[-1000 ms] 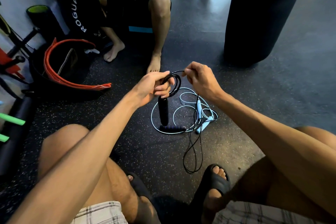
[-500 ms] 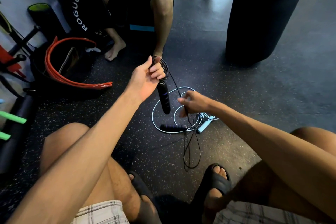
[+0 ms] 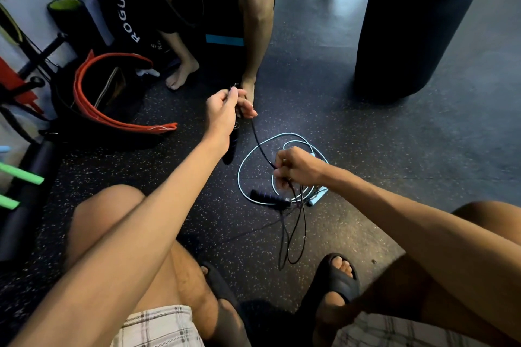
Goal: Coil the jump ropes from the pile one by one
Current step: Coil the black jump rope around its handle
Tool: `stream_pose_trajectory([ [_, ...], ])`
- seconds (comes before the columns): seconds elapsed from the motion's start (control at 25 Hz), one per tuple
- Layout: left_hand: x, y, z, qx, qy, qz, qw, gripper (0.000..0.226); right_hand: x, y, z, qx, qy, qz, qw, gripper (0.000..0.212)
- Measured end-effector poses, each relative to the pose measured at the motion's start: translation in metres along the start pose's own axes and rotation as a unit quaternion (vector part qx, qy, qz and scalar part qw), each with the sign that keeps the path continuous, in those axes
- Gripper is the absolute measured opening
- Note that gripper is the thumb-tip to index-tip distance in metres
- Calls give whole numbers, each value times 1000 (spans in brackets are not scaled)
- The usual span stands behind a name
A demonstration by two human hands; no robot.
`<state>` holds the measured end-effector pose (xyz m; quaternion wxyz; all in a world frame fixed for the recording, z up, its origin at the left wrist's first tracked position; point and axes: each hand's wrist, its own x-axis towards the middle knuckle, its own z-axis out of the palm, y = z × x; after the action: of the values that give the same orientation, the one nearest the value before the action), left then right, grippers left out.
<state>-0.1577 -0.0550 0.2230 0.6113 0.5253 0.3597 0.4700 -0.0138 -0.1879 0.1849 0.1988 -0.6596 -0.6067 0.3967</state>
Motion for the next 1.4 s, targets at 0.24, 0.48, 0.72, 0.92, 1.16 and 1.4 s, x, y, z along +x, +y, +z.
stream_pose_trajectory([
  [0.24, -4, -7, 0, 117, -53, 20, 992, 26, -1, -24, -14, -84, 72, -99, 989, 18],
  [0.48, -17, -4, 7, 165, -204, -54, 963, 25, -10, -42, -41, -87, 218, -172, 957, 19],
  [0.72, -26, -6, 11, 48, -336, -178, 924, 40, -8, -40, -64, -34, 322, -117, 939, 27],
  [0.92, -24, -3, 11, -69, -341, -242, 906, 41, -2, -19, -74, -42, 360, -13, 932, 29],
  [1.16, -11, 0, 0, -253, -160, -279, 913, 56, -5, -1, -71, -104, 311, 124, 937, 24],
  [1.4, -5, -2, -13, -294, -6, -263, 919, 49, -8, 0, -60, -201, 257, 187, 927, 12],
])
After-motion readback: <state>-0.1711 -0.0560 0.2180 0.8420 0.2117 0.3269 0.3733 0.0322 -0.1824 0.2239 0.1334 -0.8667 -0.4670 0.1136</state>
